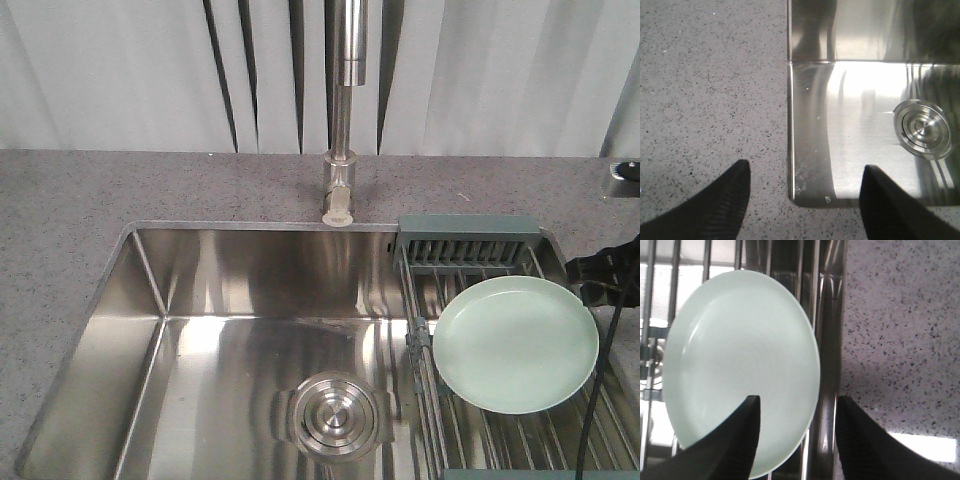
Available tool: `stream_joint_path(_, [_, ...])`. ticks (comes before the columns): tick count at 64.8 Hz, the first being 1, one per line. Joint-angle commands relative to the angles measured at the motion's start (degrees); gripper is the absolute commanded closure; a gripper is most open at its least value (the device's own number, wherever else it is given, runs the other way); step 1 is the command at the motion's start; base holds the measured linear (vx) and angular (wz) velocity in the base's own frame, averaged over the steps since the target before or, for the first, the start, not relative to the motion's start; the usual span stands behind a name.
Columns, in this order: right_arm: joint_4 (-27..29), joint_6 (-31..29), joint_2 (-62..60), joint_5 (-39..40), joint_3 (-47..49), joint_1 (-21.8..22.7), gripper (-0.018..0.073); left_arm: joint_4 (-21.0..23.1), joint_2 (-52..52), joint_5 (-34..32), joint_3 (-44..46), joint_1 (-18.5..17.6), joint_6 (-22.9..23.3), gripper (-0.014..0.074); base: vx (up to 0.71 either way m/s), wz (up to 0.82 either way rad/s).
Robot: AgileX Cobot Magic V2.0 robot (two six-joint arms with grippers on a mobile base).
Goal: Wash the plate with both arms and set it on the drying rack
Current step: 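Lower the plate onto the drying rack with the right gripper, then open the right gripper and withdraw it from the plate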
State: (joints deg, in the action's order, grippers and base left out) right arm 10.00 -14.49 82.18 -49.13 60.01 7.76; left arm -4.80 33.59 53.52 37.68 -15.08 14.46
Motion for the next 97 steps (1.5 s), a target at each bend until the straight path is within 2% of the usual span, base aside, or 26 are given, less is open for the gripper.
stream_joint_path(1, [-0.67, 0.95, -6.09, 0.25, 1.42, -3.04, 0.0206, -0.26, 0.06, -3.15, 1.37, -0.11, 0.59, 0.0155, 0.00, 0.00])
stream_joint_path(12, [-7.09, 6.79, -13.06, 0.53, -1.30, -9.41, 0.0206, -0.26, 0.06, -3.15, 1.37, -0.11, 0.59, 0.0155, 0.00, 0.00])
stream_joint_path(22, [-5.60, 8.47, -20.84, 1.04, -6.77, -12.78, 0.0206, -0.26, 0.06, -3.15, 1.37, -0.11, 0.59, 0.0155, 0.00, 0.00])
stream_joint_path(32, [-3.14, 8.47, -29.83, 0.37, -11.94, -12.86, 0.0206, -0.26, 0.06, -3.15, 1.37, -0.11, 0.59, 0.0155, 0.00, 0.00])
stream_joint_path(62, [-3.19, 10.01, -51.51, -5.76, -20.97, -12.86, 0.0231, -0.26, 0.06, -3.15, 1.37, -0.11, 0.59, 0.0155, 0.00, 0.00])
stream_joint_path(97, [-3.29, 10.01, -55.90, -7.62, -21.28, -12.86, 0.0268, -0.26, 0.06, -3.15, 1.37, -0.11, 0.59, 0.0155, 0.00, 0.00])
